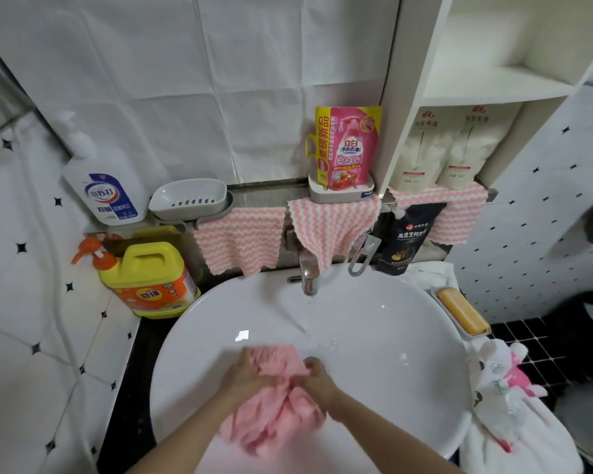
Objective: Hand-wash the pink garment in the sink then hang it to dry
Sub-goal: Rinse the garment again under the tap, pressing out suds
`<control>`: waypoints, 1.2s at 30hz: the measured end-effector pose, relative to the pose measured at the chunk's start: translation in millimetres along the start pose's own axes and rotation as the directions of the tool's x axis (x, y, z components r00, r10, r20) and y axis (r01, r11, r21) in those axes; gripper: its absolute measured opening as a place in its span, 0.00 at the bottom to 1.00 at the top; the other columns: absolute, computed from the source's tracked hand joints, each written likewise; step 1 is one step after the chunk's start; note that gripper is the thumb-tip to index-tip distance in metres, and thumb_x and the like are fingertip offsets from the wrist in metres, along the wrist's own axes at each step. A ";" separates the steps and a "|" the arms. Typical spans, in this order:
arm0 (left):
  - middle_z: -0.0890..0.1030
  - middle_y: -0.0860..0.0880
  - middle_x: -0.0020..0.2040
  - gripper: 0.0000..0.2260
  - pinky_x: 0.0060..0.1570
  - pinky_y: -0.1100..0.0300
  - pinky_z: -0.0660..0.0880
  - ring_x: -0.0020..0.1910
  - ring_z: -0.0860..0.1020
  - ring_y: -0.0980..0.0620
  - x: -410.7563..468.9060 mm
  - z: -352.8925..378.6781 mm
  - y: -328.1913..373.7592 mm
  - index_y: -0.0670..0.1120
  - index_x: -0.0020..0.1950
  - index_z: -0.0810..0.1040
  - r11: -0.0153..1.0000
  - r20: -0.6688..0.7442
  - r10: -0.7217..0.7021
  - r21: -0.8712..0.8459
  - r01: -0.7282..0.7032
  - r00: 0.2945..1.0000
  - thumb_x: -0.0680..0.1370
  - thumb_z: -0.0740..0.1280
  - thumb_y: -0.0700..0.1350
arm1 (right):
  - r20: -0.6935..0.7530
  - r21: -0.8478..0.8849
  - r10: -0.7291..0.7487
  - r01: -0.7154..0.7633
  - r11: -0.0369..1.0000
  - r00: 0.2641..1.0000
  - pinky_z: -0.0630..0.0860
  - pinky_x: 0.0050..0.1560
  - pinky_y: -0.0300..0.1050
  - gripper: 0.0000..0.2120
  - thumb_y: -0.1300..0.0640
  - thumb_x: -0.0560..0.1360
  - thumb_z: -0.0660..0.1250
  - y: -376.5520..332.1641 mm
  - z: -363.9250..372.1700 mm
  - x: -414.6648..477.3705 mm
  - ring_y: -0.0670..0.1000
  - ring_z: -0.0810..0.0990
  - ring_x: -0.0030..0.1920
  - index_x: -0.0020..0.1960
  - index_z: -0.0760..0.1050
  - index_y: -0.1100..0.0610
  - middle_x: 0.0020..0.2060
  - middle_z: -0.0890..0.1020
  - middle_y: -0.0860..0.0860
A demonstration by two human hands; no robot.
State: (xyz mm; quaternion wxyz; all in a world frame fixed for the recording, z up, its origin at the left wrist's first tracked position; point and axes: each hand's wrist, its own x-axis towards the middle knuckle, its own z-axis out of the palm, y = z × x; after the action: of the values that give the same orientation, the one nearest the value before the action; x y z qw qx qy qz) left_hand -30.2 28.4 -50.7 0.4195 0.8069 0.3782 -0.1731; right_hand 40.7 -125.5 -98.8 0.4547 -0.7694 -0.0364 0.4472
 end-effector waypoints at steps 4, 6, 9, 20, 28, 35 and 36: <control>0.57 0.45 0.74 0.45 0.61 0.51 0.71 0.72 0.59 0.45 12.7 -17.9 13.5 0.55 0.76 0.49 0.987 -0.113 0.112 -0.105 -0.124 0.987 0.68 0.75 0.56 | -0.061 0.043 0.053 -0.050 0.998 0.997 0.74 0.61 0.49 0.33 0.46 0.69 0.71 -32.3 -28.6 21.4 0.57 0.77 0.58 0.67 0.63 0.58 0.61 0.76 0.59; 0.47 0.45 0.77 0.42 0.72 0.45 0.55 0.76 0.45 0.45 19.0 -15.2 2.7 0.55 0.77 0.48 0.982 -0.107 0.129 0.154 -0.112 0.986 0.71 0.71 0.59 | -0.170 -0.173 0.042 -0.072 0.982 0.984 0.71 0.63 0.49 0.32 0.42 0.75 0.66 -27.5 -33.5 23.8 0.59 0.75 0.62 0.71 0.61 0.55 0.62 0.75 0.60; 0.44 0.46 0.78 0.39 0.73 0.48 0.50 0.76 0.42 0.44 22.5 -3.6 -20.4 0.54 0.77 0.46 0.918 0.015 0.098 0.385 -0.097 0.995 0.75 0.67 0.57 | -0.199 -0.381 -0.067 -0.014 0.925 0.978 0.70 0.61 0.47 0.26 0.44 0.77 0.63 -23.1 -47.9 22.5 0.58 0.75 0.62 0.71 0.65 0.54 0.61 0.76 0.59; 0.41 0.44 0.78 0.47 0.74 0.50 0.49 0.77 0.42 0.45 19.1 7.1 -29.6 0.45 0.77 0.38 0.733 0.183 0.103 0.651 -0.199 0.978 0.74 0.65 0.63 | 0.075 -0.831 0.003 0.061 0.553 0.997 0.68 0.63 0.48 0.26 0.46 0.80 0.60 27.5 -51.6 1.3 0.58 0.72 0.66 0.74 0.60 0.54 0.69 0.70 0.56; 0.43 0.38 0.77 0.58 0.73 0.47 0.49 0.76 0.46 0.40 32.1 9.3 -30.1 0.42 0.76 0.37 0.607 0.231 0.149 0.746 -0.274 0.961 0.65 0.71 0.67 | 0.144 -0.925 0.088 0.102 0.365 0.986 0.58 0.72 0.61 0.48 0.30 0.71 0.60 48.6 -22.6 6.4 0.57 0.47 0.77 0.78 0.43 0.56 0.77 0.44 0.56; 0.33 0.32 0.73 0.61 0.69 0.36 0.41 0.72 0.35 0.31 39.0 31.3 -35.7 0.41 0.75 0.33 0.334 0.268 -0.064 0.913 -0.233 0.961 0.63 0.67 0.72 | 0.081 -0.957 0.225 0.013 0.290 0.971 0.54 0.69 0.71 0.61 0.26 0.65 0.64 37.5 -4.2 8.4 0.67 0.44 0.75 0.77 0.36 0.62 0.75 0.38 0.64; 0.33 0.31 0.72 0.60 0.69 0.35 0.41 0.72 0.35 0.31 40.4 34.2 -34.6 0.41 0.75 0.34 0.335 0.259 -0.071 0.916 -0.221 0.963 0.63 0.68 0.71 | 0.075 -0.951 0.248 -0.005 0.309 0.966 0.53 0.69 0.73 0.61 0.27 0.65 0.66 35.3 -2.2 10.8 0.68 0.43 0.75 0.77 0.36 0.61 0.75 0.38 0.64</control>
State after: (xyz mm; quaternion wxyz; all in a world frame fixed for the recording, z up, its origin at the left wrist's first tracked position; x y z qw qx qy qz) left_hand -28.6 32.1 -113.8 -0.0689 0.8879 0.1150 -0.4401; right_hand 36.4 -142.6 -131.3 -0.1223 -0.8384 -0.2765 0.4535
